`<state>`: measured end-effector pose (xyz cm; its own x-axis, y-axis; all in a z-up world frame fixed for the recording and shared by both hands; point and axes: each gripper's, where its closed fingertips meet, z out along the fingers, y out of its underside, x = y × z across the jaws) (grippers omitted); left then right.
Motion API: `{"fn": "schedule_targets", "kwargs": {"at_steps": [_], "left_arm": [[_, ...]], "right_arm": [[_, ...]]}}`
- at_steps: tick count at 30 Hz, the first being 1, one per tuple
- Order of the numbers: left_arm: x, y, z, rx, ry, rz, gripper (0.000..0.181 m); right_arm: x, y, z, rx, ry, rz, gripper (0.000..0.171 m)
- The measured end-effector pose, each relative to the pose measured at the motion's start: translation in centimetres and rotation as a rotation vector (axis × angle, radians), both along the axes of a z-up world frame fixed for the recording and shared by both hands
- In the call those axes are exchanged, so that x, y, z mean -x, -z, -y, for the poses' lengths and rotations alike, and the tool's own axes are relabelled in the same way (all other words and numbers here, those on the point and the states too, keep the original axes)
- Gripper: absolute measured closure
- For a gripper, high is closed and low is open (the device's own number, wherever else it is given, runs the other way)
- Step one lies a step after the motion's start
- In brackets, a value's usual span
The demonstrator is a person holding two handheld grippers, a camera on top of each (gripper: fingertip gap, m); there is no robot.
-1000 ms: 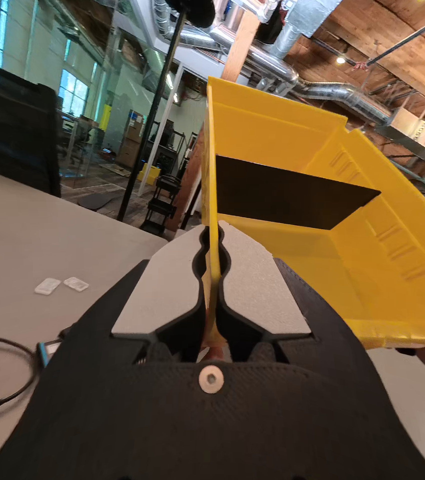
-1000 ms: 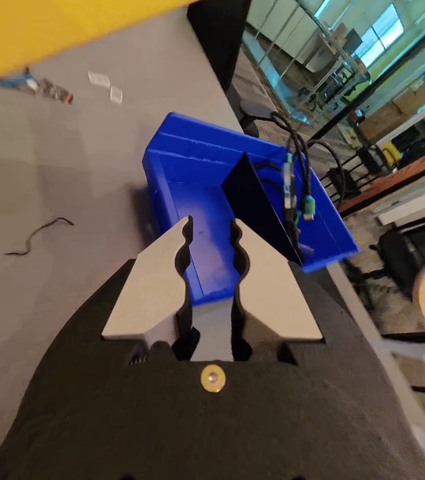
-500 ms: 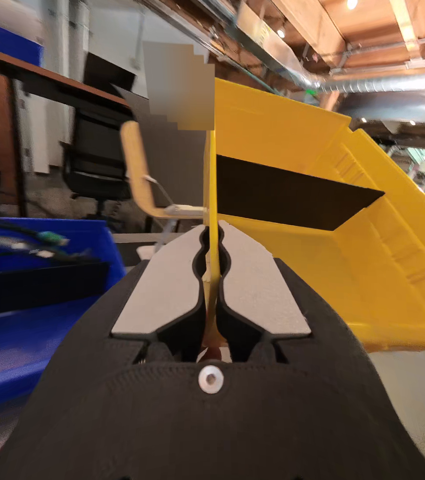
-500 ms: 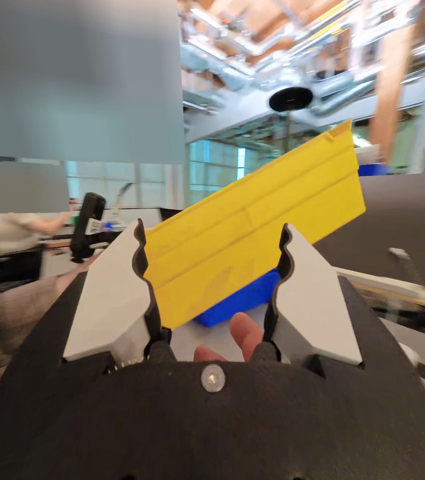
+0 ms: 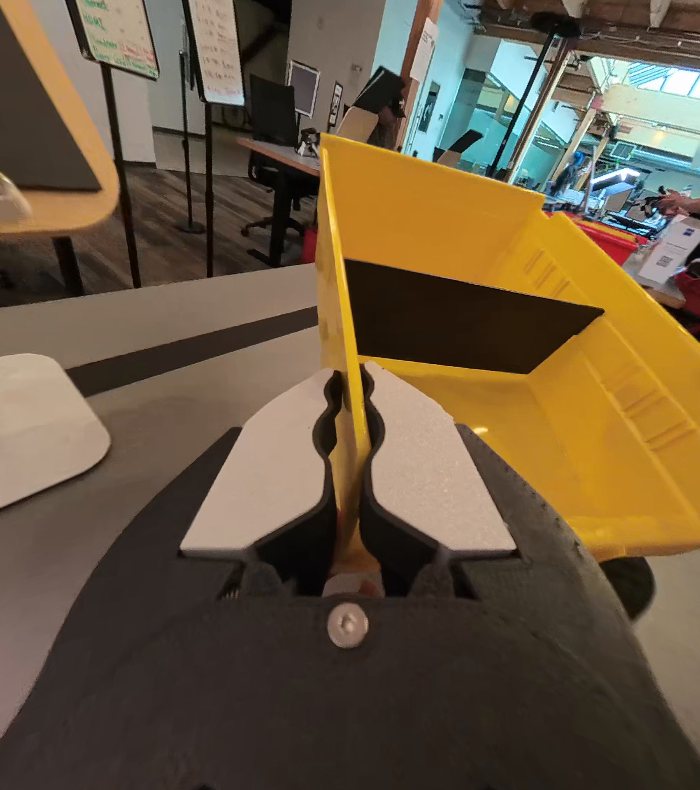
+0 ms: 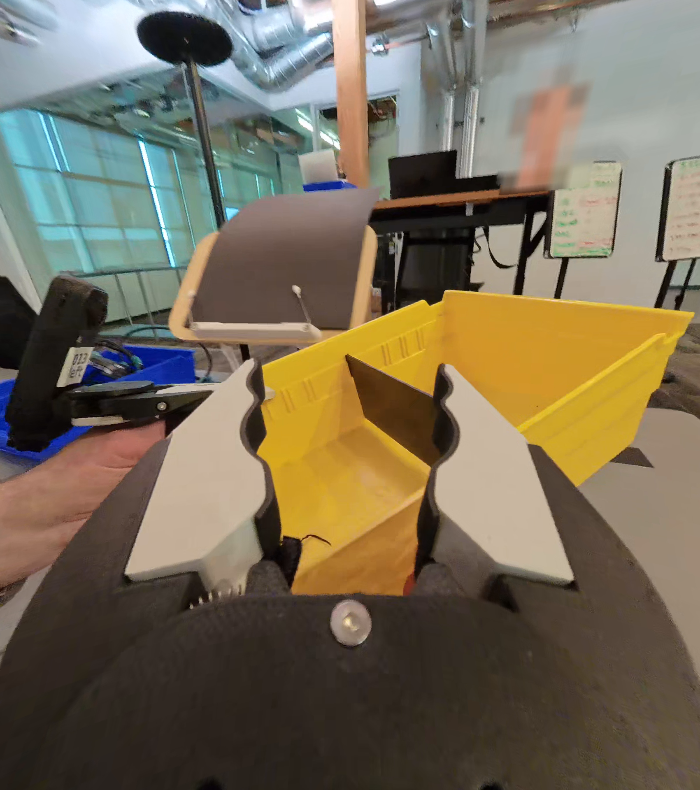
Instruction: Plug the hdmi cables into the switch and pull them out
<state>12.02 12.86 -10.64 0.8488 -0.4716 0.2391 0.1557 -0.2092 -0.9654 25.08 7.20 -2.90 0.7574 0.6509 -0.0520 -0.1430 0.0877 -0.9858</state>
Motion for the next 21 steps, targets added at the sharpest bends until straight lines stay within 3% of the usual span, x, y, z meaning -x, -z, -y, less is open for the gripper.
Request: {"fn": "schedule_targets", "kwargs": {"at_steps": [4, 9, 14, 21], "left_arm": [[-2.5, 2.7, -4.0, 0.082, -0.007, 0.061, 0.172], [-4.2, 4.5, -6.6, 0.108, -0.019, 0.041, 0.163], [-7.4, 6.3, -6.6, 0.134, 0.026, 0.047, 0.139], [-12.2, 6.7, -6.0, 0.161, 0.121, 0.154, 0.101]], "right_arm": [[-2.4, 1.8, -5.6, 0.059, 0.009, 0.045, 0.099], [-4.1, 5.1, -11.4, 0.148, 0.01, 0.096, 0.099], [-6.1, 8.4, -15.5, 0.215, 0.032, 0.204, 0.096], [-9.7, 10.9, -21.2, 0.307, -0.007, 0.243, 0.107]]}}
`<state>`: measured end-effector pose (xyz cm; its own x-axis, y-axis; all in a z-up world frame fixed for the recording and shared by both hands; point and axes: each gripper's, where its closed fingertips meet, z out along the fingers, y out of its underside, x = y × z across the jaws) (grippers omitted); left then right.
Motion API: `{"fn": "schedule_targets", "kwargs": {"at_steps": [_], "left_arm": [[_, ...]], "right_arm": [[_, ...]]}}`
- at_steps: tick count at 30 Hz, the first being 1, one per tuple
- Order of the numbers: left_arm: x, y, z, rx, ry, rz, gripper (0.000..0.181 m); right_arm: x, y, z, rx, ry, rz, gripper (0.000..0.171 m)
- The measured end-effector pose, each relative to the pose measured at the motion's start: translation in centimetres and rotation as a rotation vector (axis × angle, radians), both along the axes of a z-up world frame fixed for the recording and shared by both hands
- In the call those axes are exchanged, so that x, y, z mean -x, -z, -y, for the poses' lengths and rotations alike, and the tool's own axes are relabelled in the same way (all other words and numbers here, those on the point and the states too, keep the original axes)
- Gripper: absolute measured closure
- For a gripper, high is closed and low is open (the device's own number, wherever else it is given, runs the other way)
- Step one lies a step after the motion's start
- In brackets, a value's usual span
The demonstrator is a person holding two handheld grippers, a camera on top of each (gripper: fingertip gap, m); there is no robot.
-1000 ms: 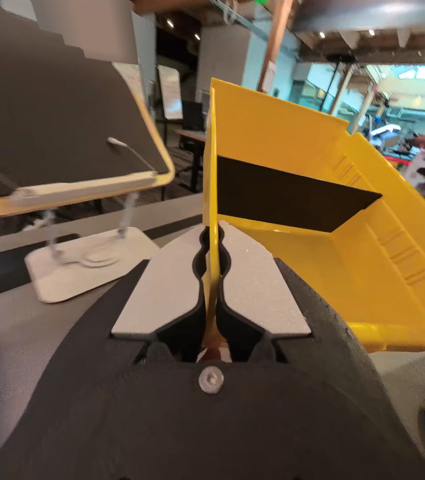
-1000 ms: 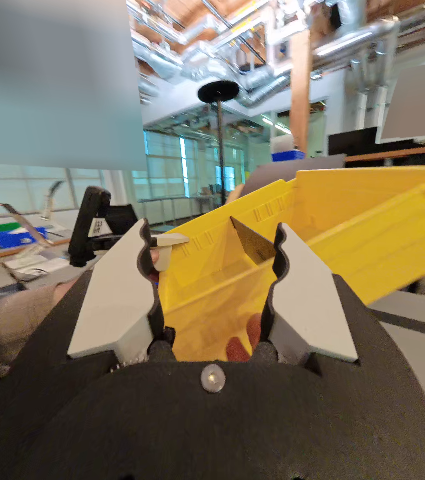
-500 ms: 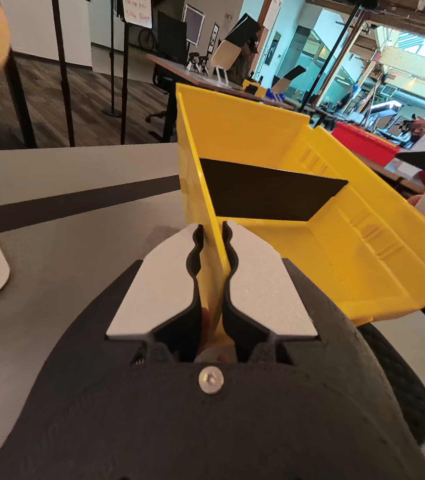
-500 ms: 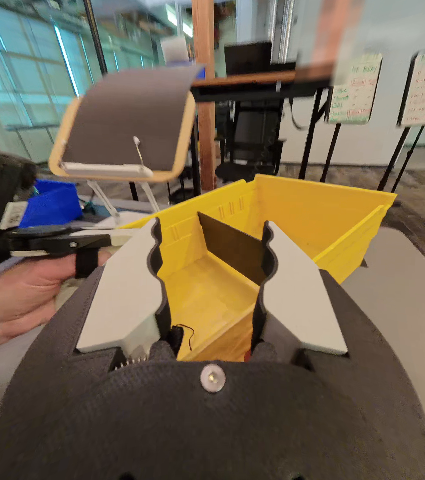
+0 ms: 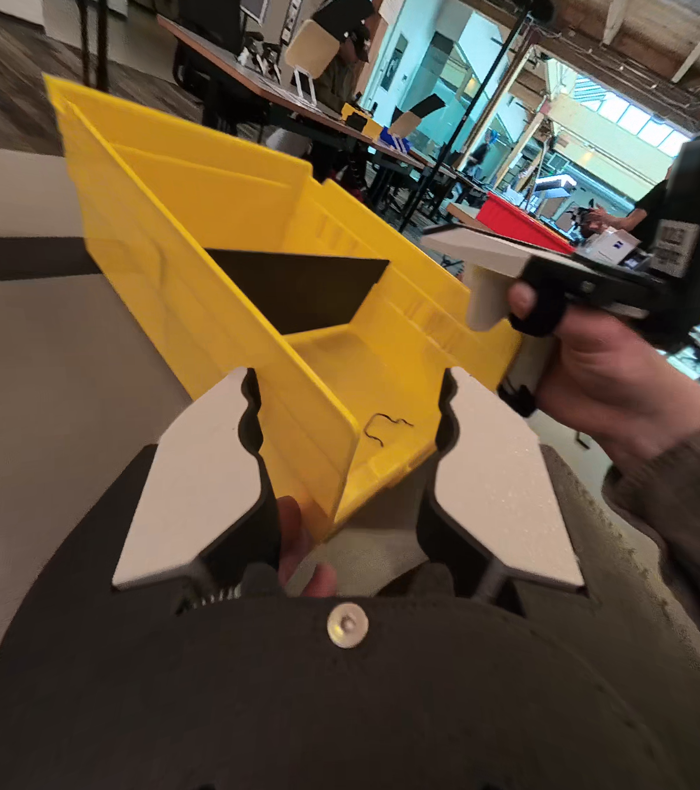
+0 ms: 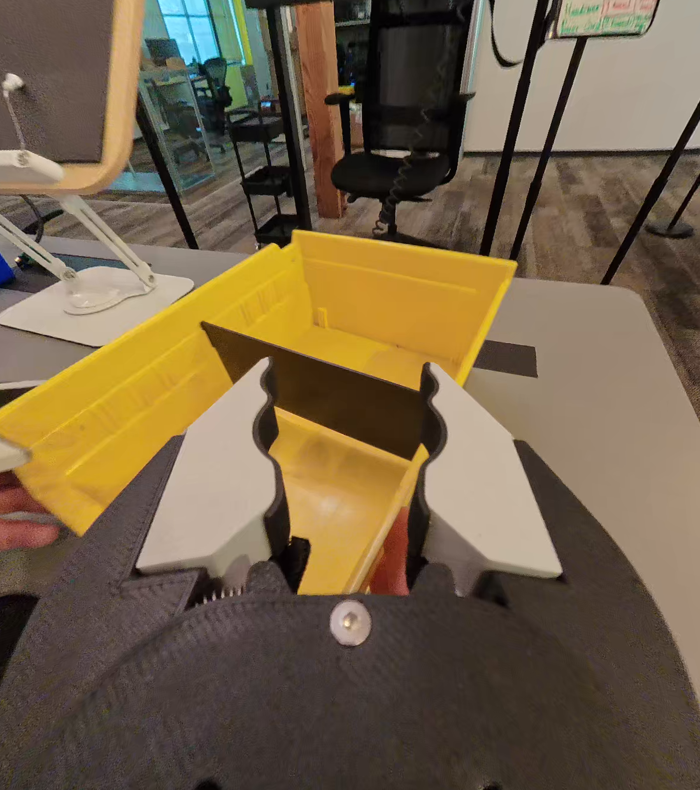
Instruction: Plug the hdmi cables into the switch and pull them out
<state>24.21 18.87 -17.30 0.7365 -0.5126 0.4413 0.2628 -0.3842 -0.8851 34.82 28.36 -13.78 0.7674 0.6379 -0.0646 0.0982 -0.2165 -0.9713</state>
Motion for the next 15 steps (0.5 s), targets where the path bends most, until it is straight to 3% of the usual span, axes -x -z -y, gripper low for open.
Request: {"fn": "schedule_targets", "kwargs": {"at_steps": [8, 14, 15], "left_arm": [[-2.6, -0.4, -2.3, -0.021, -0.025, 0.013, 0.081], [-3.4, -0.5, -3.6, -0.02, -0.07, 0.021, 0.077], [-3.5, -0.5, -3.5, -0.012, -0.07, 0.038, 0.083]], "right_arm": [[-1.9, 1.3, -5.9, 0.008, -0.006, 0.02, 0.121], [-2.2, 2.0, -8.3, 0.026, -0.008, 0.039, 0.128], [-2.5, 2.0, -8.4, 0.026, -0.003, 0.04, 0.13]]}}
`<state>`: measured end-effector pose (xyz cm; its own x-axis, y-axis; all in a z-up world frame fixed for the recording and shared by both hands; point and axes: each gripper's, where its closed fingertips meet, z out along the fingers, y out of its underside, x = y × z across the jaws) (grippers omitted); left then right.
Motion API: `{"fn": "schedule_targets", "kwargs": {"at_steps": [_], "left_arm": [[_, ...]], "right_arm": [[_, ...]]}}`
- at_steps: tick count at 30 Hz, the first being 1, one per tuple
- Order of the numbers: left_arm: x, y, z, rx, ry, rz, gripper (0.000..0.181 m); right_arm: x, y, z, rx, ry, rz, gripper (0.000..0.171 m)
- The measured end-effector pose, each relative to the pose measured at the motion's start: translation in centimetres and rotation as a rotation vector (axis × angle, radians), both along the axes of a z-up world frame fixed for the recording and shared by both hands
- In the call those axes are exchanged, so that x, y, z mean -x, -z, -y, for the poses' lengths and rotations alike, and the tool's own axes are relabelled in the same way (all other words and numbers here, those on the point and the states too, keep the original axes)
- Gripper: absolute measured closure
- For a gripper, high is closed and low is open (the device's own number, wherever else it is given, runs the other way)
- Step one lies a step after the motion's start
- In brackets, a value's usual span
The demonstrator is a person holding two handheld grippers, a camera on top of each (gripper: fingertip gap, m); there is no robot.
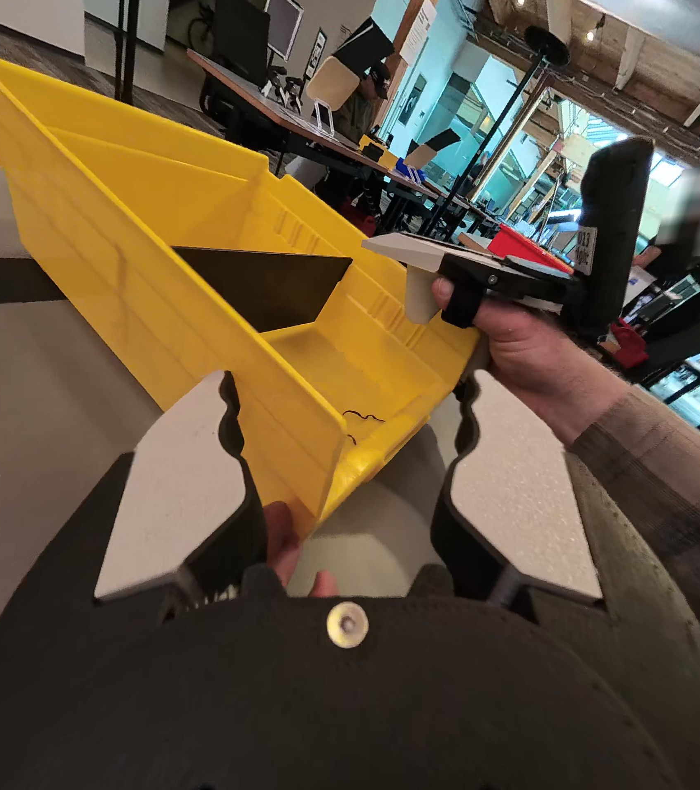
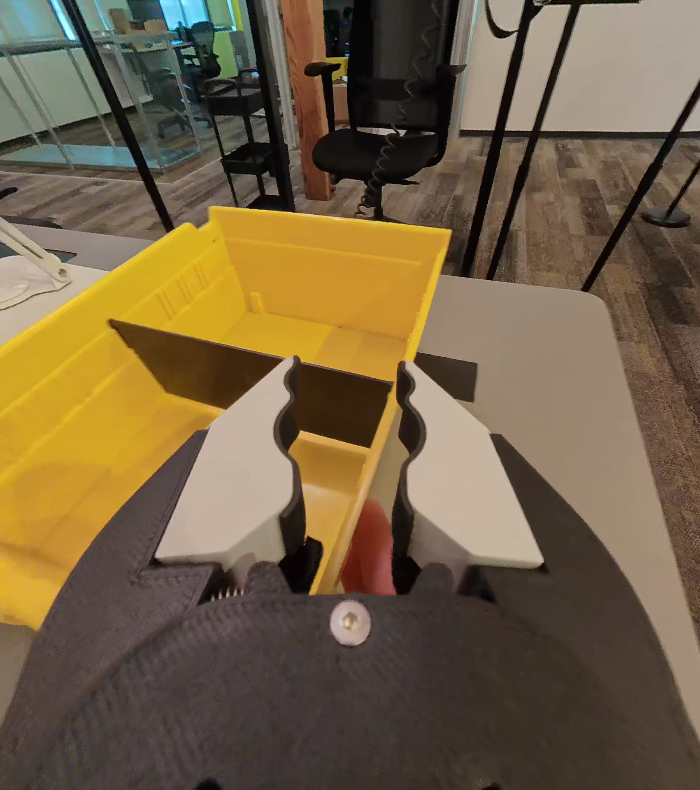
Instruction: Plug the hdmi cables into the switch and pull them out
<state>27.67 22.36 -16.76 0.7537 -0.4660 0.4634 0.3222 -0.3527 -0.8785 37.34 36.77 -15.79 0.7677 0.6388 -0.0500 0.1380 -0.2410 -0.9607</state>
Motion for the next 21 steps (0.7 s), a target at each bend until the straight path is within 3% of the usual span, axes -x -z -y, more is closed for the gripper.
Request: {"fn": "schedule_targets", "kwargs": {"at_steps": [4, 6, 9, 11, 13, 15, 21], "left_arm": [[-1.0, -0.3, 0.4, 0.0, 0.037, 0.017, 0.077], [-1.1, -0.8, 1.0, 0.007, 0.067, 0.014, 0.072], [1.0, -4.6, 3.6, -0.137, 0.039, -0.006, 0.066], [3.3, -7.4, 5.9, -0.216, 0.037, -0.018, 0.066], [6.7, -9.9, 7.8, -0.284, 0.003, -0.051, 0.066], [11.2, -12.2, 9.8, -0.36, -0.057, -0.095, 0.071], [29.9, -15.5, 15.0, -0.463, -0.34, -0.557, 0.088]], "right_arm": [[-1.1, -0.1, 0.0, -0.007, 0.007, -0.015, 0.126], [-2.6, -0.2, -0.3, -0.038, 0.064, 0.088, 0.117], [-5.3, -5.2, 0.8, -0.245, 0.197, 0.229, 0.112], [-4.1, -10.3, 3.3, -0.427, 0.209, 0.329, 0.112], [-0.3, -14.9, 6.4, -0.592, 0.155, 0.395, 0.113], [6.1, -17.5, 10.0, -0.651, -0.013, 0.348, 0.124], [22.9, -15.9, 19.8, -0.558, -0.37, 0.29, 0.112]]}}
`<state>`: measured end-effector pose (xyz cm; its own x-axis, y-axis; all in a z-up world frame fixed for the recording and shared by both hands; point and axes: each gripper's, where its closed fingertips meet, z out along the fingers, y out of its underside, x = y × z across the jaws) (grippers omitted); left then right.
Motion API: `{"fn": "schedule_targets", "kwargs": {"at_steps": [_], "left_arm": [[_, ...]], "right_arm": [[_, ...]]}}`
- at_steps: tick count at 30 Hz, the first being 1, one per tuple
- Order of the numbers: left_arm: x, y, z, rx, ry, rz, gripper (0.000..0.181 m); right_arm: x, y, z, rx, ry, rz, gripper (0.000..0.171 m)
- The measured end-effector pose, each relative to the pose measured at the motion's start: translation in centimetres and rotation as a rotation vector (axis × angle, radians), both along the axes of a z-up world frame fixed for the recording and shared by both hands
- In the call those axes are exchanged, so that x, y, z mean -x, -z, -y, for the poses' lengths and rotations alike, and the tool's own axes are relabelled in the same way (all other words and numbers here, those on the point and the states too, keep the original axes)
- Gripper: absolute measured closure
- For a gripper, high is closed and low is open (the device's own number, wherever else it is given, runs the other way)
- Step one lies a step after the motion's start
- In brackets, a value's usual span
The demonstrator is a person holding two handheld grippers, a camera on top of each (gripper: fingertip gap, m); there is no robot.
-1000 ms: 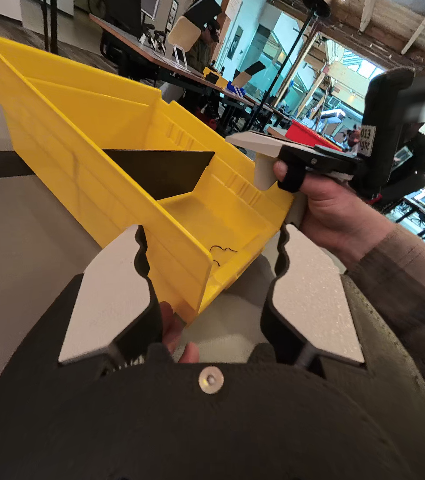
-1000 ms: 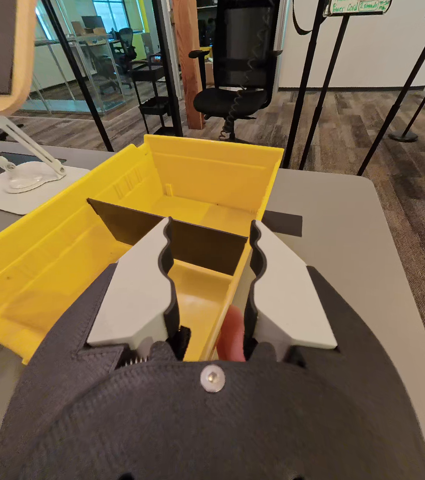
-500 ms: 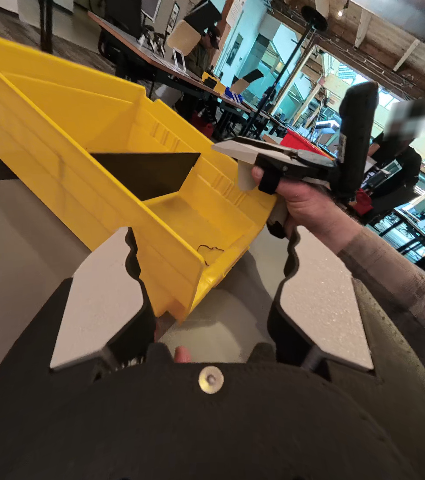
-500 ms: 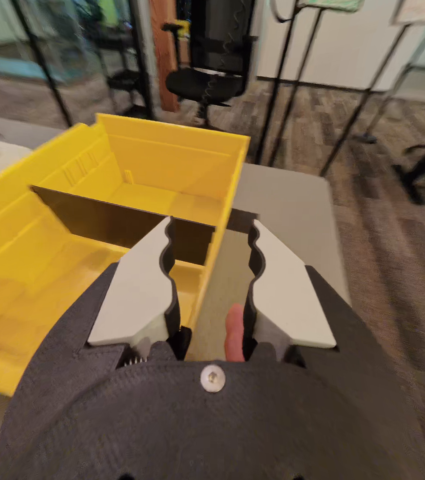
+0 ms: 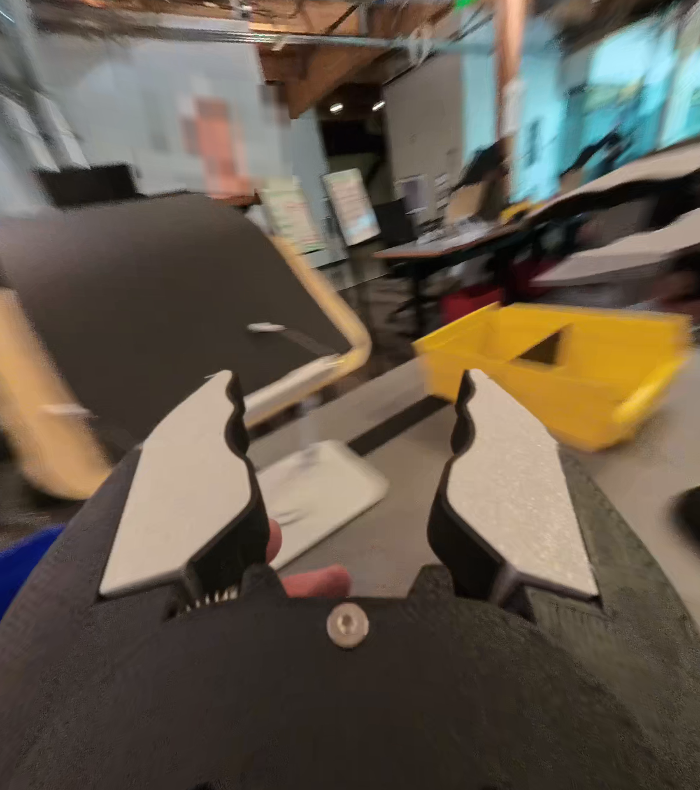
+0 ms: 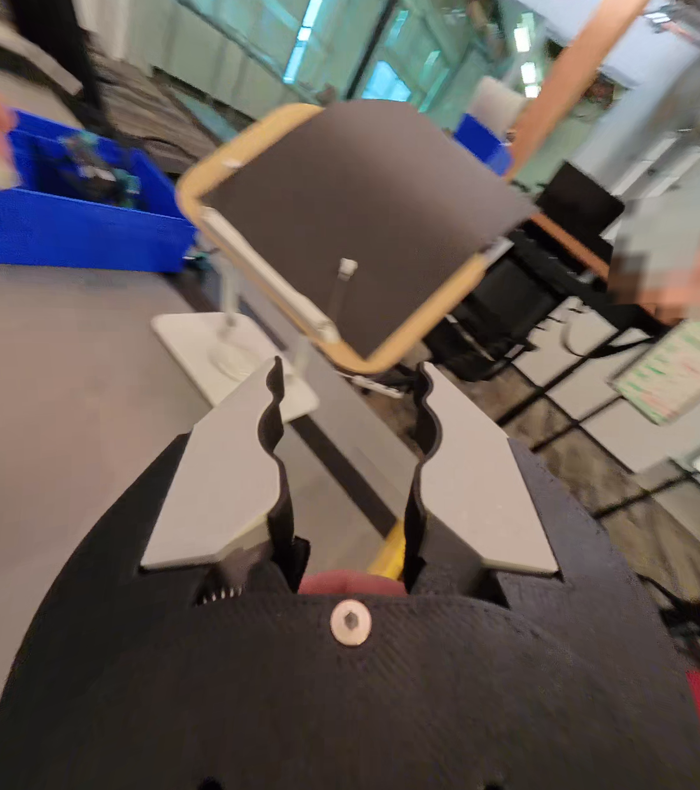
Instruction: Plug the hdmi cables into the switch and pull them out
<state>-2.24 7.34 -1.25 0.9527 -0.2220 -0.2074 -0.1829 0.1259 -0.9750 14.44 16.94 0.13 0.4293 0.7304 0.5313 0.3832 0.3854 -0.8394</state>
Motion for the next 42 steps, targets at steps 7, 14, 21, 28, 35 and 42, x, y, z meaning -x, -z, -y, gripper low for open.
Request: {"fn": "schedule_targets", "kwargs": {"at_steps": [7, 14, 21, 28, 35, 42], "left_arm": [[25.5, 2.9, 3.4, 0.203, -0.376, -0.69, 0.108], [36.6, 10.6, -0.2, 0.423, -0.277, -1.252, 0.117], [39.0, 15.2, -3.5, 0.525, -0.146, -1.522, 0.135], [39.9, 16.3, -5.3, 0.511, -0.134, -1.628, 0.158], [40.3, 12.0, -5.0, 0.448, -0.223, -1.577, 0.16], [41.7, 7.7, -3.6, 0.45, -0.272, -1.591, 0.16]], "right_arm": [[10.3, 6.6, 11.0, 0.13, -0.208, 0.093, 0.11], [12.9, 12.2, 16.5, 0.307, -0.269, 0.099, 0.116], [13.8, 13.9, 17.4, 0.352, -0.246, 0.101, 0.119], [14.2, 15.4, 17.4, 0.329, -0.235, 0.137, 0.123], [14.2, 16.2, 17.4, 0.361, -0.247, 0.124, 0.126], [14.1, 16.3, 17.5, 0.362, -0.254, 0.115, 0.127]]}}
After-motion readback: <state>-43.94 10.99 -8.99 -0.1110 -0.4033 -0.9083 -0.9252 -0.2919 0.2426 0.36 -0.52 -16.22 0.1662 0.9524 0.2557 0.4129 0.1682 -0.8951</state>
